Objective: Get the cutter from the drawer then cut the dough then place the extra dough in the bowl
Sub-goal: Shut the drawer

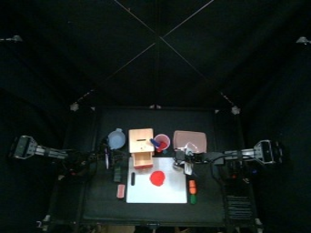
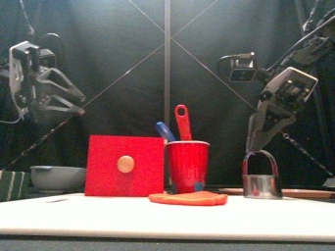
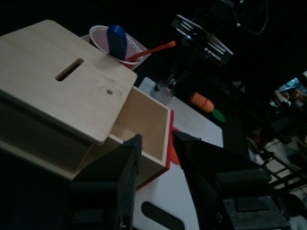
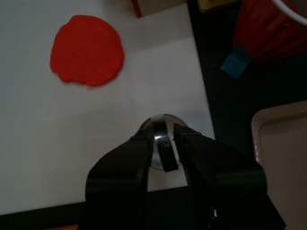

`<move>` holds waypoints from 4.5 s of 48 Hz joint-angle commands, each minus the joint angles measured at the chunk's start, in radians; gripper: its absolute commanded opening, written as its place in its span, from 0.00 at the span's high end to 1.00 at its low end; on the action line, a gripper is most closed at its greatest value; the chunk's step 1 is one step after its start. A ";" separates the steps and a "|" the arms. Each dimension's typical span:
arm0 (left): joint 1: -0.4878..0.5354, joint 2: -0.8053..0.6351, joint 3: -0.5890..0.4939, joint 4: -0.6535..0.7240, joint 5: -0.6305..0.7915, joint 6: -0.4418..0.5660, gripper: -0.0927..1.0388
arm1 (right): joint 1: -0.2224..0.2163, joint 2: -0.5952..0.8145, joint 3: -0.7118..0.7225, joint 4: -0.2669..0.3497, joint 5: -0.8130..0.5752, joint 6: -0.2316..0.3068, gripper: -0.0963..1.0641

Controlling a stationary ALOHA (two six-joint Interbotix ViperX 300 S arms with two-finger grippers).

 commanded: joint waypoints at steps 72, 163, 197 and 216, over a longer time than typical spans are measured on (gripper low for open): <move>0.538 0.377 -0.474 -0.209 0.284 0.000 0.62 | 0.129 0.456 -0.511 -0.172 -0.262 -0.011 0.59; 0.595 0.565 -0.572 -0.195 0.419 0.000 0.62 | 0.014 0.715 -0.888 -0.376 0.084 -0.005 0.59; 0.604 0.563 -0.572 -0.195 0.420 0.000 0.62 | -0.044 0.798 -1.012 -0.414 0.117 -0.005 0.59; 0.626 0.558 -0.569 -0.193 0.420 0.000 0.62 | -0.054 0.825 -1.060 -0.417 0.120 -0.005 0.59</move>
